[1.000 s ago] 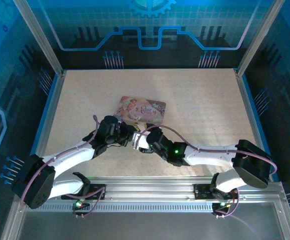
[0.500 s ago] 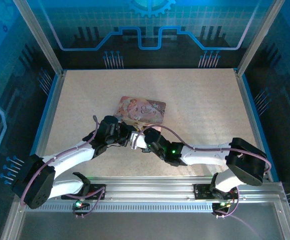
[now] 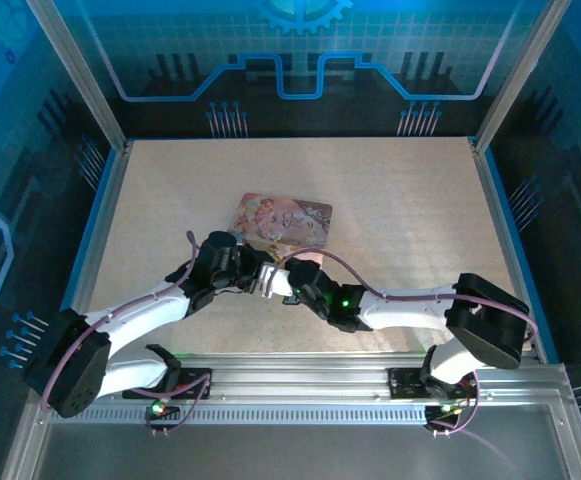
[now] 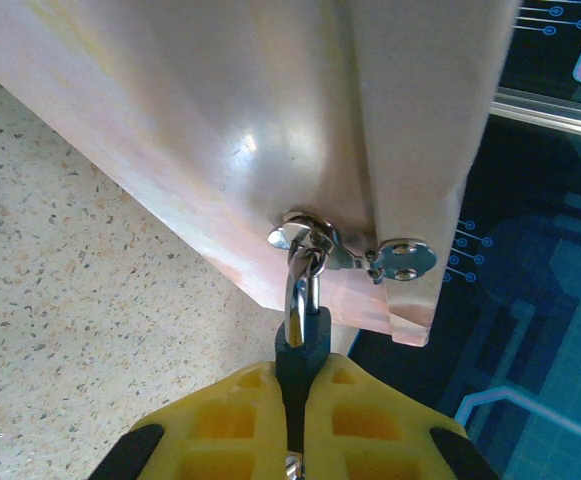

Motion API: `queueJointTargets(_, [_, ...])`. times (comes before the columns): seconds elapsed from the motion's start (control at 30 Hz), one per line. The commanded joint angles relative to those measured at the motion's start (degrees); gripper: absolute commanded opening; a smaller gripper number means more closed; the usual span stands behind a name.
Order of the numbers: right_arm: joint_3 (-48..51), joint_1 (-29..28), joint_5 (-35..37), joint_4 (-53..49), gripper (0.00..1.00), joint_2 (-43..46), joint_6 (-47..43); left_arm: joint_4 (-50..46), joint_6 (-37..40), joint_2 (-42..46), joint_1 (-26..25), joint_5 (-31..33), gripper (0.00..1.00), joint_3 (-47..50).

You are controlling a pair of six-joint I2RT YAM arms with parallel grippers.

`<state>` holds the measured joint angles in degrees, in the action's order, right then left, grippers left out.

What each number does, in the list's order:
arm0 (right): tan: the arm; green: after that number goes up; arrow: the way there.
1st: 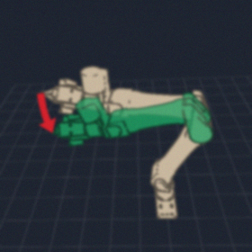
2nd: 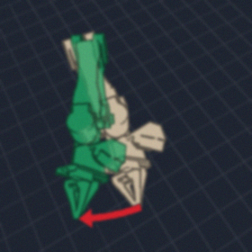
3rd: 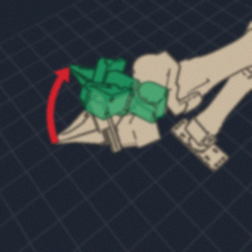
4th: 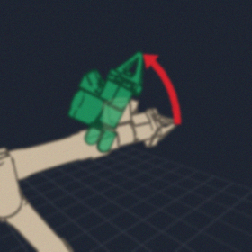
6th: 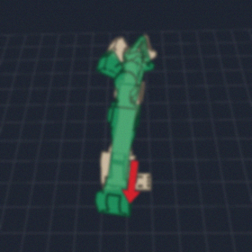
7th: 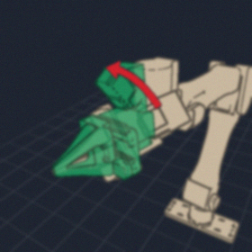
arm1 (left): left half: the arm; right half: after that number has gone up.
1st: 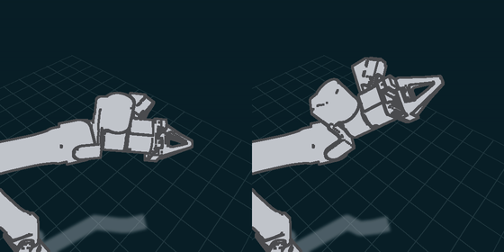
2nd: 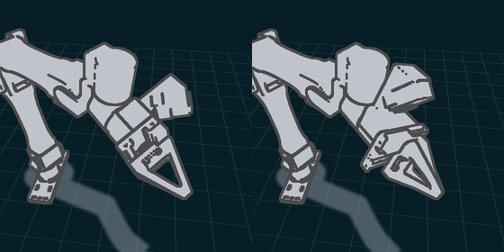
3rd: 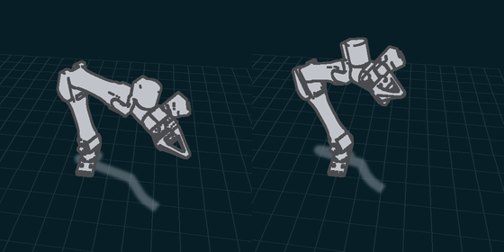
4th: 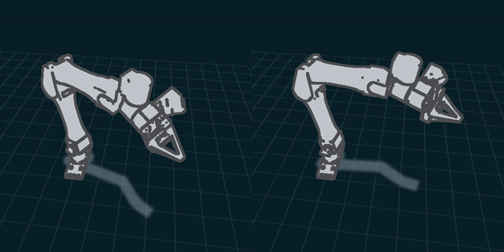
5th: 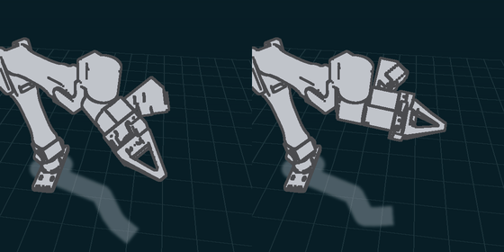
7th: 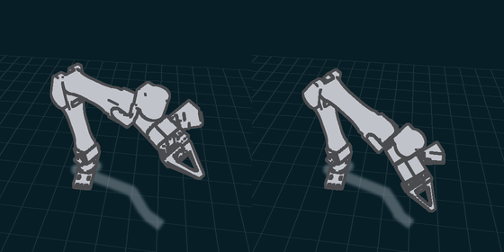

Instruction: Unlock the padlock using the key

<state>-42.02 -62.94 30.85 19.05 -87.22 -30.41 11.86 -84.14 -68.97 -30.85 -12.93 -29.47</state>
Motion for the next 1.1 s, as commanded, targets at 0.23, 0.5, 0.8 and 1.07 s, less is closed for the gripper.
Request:
queueJointTargets(0.23, [-0.8, 0.8, -0.6, 2.5, 0.13, -1.3, 2.2, 2.8, -0.6, 1.3, 0.2, -1.9, 0.00, -0.8])
queueJointTargets(0.5, [-0.3, 1.3, -0.5, 2.8, 0.00, -1.0, 3.5, 3.0, -0.7, 1.3, 0.2, -1.9, 0.00, -0.6])
queueJointTargets(0.8, [0.0, 1.7, -0.7, 3.2, 0.00, -0.9, 5.2, 3.3, -0.8, 1.2, 0.2, -1.9, 0.00, -0.4])
queueJointTargets(1.07, [-0.2, 4.0, -5.4, 1.9, 0.00, 0.4, 18.1, 3.6, -0.7, 1.2, 0.2, -1.8, 0.00, -0.1])
